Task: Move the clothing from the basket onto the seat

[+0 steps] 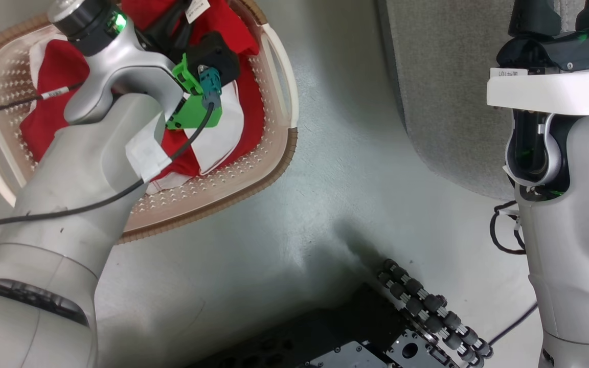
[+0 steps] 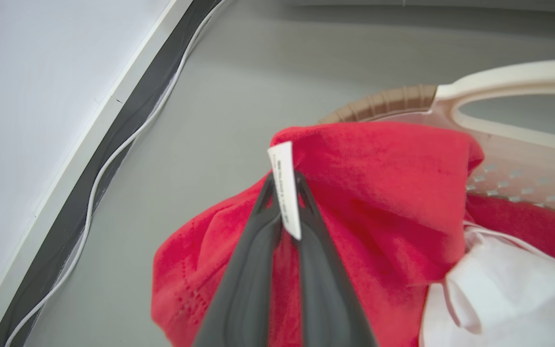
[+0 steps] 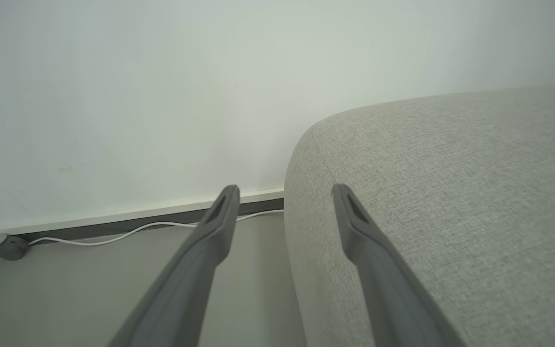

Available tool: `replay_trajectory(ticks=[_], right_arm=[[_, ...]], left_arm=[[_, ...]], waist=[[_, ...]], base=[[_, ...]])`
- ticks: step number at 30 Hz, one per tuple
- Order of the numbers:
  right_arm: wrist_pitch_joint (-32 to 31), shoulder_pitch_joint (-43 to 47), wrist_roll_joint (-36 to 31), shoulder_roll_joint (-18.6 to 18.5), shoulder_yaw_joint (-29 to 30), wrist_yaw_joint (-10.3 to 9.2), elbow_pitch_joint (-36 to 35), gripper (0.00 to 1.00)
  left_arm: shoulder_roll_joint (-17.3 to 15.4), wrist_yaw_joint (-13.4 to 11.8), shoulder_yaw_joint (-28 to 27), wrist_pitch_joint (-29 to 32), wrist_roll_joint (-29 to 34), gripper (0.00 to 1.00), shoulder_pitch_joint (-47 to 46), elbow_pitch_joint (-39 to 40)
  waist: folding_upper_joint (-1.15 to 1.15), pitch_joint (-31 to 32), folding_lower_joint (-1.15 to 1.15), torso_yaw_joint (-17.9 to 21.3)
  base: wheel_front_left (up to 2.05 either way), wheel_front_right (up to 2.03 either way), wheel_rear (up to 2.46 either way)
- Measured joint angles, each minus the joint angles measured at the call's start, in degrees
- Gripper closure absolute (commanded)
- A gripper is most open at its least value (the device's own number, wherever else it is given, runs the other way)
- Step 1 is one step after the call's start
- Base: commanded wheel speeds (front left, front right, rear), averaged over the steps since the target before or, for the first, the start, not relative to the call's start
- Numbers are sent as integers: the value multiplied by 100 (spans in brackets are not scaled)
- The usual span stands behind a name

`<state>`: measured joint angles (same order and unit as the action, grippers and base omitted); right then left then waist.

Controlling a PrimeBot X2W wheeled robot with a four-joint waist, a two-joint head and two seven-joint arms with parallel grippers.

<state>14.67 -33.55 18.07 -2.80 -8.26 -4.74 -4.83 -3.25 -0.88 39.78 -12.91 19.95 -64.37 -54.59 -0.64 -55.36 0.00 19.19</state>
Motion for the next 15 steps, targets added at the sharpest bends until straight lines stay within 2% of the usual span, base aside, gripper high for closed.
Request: replay_trajectory(ticks=[11, 15], right_arm=[[0, 24, -142, 0, 76, 11, 199, 0], [0, 86, -229, -1, 119, 70, 335, 0]], left_arm=[[53, -122, -230, -153, -605, 100, 509, 370], [58, -123, -312, -154, -903, 100, 712, 572]], waist=[[0, 276, 0, -268], [0, 455, 0, -365]], base=[[0, 0, 0], [0, 0, 0]])
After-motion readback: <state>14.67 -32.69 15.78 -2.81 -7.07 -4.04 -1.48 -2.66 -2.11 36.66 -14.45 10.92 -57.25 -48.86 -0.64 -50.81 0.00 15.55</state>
